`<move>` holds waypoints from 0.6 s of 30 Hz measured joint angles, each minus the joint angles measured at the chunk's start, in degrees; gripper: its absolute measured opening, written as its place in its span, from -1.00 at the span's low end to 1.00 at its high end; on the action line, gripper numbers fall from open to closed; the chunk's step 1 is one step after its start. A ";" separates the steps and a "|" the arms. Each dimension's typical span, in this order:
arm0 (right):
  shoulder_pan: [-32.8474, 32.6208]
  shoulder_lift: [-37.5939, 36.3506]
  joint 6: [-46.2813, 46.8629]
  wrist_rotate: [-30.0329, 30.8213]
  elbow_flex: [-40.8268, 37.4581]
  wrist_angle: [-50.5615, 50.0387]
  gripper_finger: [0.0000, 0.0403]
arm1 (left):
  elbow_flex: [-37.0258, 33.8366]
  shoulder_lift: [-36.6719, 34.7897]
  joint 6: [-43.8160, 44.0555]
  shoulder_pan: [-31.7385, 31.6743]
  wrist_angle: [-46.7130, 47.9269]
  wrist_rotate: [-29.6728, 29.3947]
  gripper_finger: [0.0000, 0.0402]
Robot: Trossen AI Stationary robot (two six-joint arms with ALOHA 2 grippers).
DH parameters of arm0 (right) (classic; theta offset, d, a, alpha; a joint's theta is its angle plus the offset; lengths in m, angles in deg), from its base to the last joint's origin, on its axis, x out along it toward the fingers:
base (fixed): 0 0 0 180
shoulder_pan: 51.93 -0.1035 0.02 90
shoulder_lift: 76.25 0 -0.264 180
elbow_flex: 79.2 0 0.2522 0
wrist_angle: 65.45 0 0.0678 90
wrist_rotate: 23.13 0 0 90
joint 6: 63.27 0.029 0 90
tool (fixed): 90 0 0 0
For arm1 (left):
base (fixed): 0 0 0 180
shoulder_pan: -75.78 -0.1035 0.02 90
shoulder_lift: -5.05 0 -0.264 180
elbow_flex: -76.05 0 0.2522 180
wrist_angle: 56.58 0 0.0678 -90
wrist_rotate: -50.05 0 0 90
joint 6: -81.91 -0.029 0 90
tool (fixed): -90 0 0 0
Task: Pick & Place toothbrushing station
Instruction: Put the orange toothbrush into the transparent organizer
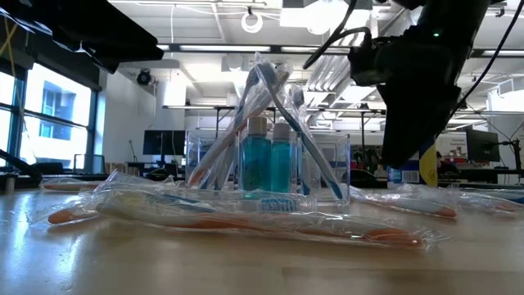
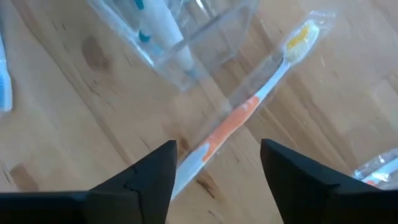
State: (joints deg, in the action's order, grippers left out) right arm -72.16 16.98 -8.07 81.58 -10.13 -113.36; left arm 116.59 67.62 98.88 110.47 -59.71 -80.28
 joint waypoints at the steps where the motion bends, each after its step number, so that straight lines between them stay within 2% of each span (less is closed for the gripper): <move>1: -0.06 0.00 -0.01 0.25 0.00 0.13 0.12 | 0.00 0.00 0.02 0.00 -0.02 0.00 -0.39; 12: -1.68 0.00 -0.02 4.81 0.00 1.20 0.14 | 0.00 0.00 0.24 0.00 0.01 0.00 -0.39; 18: -2.34 0.00 0.02 4.25 0.00 3.09 0.14 | 0.00 0.00 0.24 -0.02 0.00 0.00 -0.39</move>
State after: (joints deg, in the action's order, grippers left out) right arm -74.50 16.98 -8.04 85.83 -10.13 -110.26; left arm 116.59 67.62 99.12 110.45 -59.70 -80.28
